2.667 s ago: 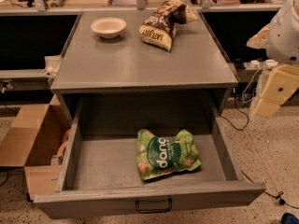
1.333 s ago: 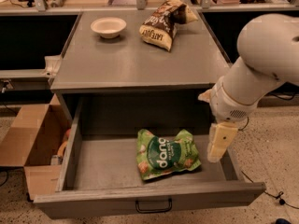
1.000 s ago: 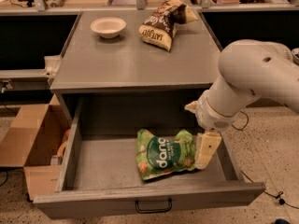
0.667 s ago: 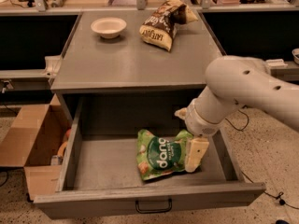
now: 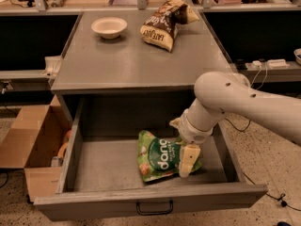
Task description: Pick green rice chip bag from top drawer and place on counter
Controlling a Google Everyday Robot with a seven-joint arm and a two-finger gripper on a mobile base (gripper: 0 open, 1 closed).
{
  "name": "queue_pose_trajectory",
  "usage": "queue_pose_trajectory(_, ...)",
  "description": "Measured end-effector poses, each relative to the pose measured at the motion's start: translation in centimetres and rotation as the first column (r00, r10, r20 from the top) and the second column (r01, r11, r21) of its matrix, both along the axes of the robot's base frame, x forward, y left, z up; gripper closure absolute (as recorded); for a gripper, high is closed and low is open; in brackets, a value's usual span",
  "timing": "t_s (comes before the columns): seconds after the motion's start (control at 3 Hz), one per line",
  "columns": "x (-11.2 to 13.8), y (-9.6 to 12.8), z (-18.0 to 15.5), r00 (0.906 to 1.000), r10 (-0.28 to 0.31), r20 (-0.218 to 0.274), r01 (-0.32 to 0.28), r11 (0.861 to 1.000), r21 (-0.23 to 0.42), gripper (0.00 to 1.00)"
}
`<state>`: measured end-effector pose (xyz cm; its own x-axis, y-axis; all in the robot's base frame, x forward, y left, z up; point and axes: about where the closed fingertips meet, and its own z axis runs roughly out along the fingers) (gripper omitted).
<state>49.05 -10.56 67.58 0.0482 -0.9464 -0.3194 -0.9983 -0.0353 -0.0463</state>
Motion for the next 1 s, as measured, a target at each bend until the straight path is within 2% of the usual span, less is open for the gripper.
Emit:
queue_pose_trajectory(0.33, 0.4, 0.2, -2.9, 0.9995, -0.010, -0.031, 0.010, 1.000, -0.010, 0.22)
queue_pose_trajectory(0.67, 0.6, 0.2, -3.9, 0.9991, -0.019, -0.038, 0.018, 1.000, -0.011, 0.45)
queue_pose_trajectory(1.0, 2.1, -1.6, 1.4, 0.9898, -0.096, 0.105, 0.089, 0.993, 0.074, 0.76)
